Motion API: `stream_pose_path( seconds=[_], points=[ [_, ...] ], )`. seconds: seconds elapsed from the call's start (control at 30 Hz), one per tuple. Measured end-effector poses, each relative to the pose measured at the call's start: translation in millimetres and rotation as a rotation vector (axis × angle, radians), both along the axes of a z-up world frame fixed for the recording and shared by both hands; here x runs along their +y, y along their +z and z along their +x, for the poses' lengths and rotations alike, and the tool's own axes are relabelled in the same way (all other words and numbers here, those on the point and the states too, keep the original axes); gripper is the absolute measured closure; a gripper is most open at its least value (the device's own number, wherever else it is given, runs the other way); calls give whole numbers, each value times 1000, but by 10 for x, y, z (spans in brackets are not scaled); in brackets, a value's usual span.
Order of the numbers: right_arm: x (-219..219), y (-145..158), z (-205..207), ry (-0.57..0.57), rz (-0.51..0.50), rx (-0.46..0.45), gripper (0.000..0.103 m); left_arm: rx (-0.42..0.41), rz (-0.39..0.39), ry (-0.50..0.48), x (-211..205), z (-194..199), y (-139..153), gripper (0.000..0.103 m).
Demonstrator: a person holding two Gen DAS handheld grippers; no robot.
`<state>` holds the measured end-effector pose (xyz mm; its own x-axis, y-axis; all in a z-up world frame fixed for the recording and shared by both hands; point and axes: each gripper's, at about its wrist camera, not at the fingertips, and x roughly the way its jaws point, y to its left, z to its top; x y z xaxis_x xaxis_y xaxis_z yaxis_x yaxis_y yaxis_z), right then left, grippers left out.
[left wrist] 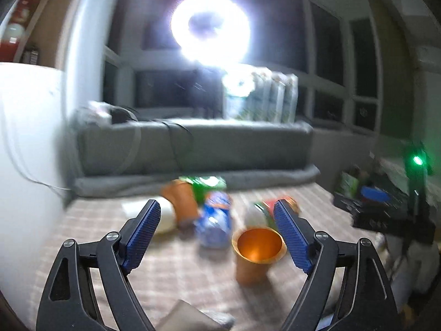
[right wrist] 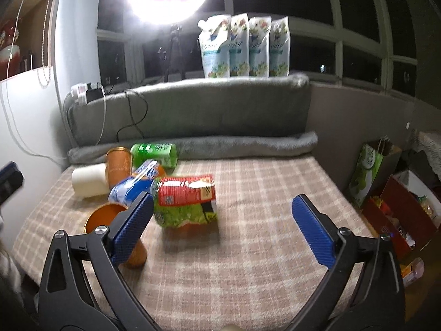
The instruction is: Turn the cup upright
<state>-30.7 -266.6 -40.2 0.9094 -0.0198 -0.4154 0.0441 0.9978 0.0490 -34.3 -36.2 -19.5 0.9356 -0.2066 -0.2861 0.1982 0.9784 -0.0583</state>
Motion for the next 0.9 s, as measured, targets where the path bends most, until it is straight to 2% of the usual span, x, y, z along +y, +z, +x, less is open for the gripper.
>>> stream_pose_path(
  seconds=[0.17,0.27,0.9],
  points=[
    [11,49,-25,-24,-15,-46,0,-47,-23,106,149,31,68,19],
    [15,56,-20,-28,-23,-52,0,-51,-36,136,189,36,86,18],
    [33,41,19,-19,-20,-50,0,9,-41,116,152,151,26,18]
  ],
)
